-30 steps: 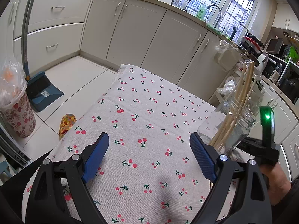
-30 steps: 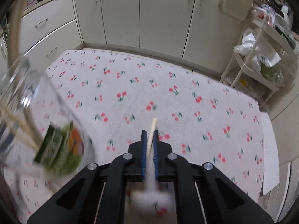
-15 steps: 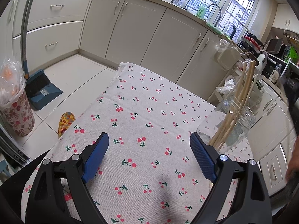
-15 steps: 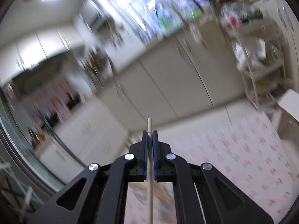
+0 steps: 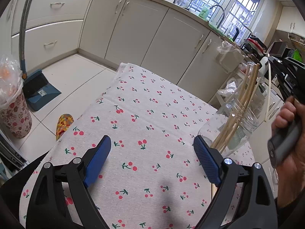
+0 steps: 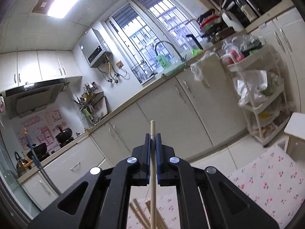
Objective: Organize utensils
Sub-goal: 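Lift the chopstick in the right gripper up over the glass jar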
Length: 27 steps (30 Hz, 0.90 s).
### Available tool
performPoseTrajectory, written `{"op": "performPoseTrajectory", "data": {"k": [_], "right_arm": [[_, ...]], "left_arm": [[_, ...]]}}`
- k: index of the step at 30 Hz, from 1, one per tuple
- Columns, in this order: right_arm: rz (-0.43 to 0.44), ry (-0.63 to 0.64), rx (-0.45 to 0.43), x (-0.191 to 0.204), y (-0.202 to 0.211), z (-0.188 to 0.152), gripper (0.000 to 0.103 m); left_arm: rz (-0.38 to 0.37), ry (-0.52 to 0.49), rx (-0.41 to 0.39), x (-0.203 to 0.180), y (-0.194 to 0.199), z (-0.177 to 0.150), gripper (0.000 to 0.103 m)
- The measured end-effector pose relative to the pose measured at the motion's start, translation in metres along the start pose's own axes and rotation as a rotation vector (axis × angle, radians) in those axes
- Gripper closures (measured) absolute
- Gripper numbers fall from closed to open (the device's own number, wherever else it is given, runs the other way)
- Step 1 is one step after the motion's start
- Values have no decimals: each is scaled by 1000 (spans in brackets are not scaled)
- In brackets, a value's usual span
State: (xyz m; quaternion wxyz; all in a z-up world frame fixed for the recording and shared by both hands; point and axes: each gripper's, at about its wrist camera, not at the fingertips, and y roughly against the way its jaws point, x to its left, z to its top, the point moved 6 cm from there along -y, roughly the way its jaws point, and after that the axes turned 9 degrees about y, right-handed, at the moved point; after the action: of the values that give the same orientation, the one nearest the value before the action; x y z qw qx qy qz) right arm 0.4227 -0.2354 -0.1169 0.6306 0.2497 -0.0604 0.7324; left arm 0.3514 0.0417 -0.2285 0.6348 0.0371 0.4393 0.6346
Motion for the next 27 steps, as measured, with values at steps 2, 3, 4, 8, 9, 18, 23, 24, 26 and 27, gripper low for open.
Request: {"op": "performPoseTrajectory", "data": {"k": [2,3,4,8,9,18,23,24,26,27], "right_arm": [[-15,29,-18,3,0,0,97],[-20,48,-23,5,-2,-1,97],[-22,59,-18,6,-5,-3,97],[-25,85,18,4,-9,-17,97],[-25,89,25,4,-7,-20,97],[0,136,91,7,19,-40,97],[4,168,172,7,38,-60,97],[8,176,201,7,41,-66,97],[9,195,233,8,47,-74,97],[9,206,242,8,51,-77,97]], "left_arm": [[-2,0,2,0,0,0,19],[-3,1,3,0,0,0,19],[-4,2,3,0,0,0,19],[-6,6,3,1,0,1,19],[-7,6,2,2,0,1,19],[-3,9,2,2,0,0,19],[1,6,2,2,1,1,19],[2,5,1,2,1,1,19],[5,3,2,2,1,1,19],[8,2,4,1,1,1,19]]}}
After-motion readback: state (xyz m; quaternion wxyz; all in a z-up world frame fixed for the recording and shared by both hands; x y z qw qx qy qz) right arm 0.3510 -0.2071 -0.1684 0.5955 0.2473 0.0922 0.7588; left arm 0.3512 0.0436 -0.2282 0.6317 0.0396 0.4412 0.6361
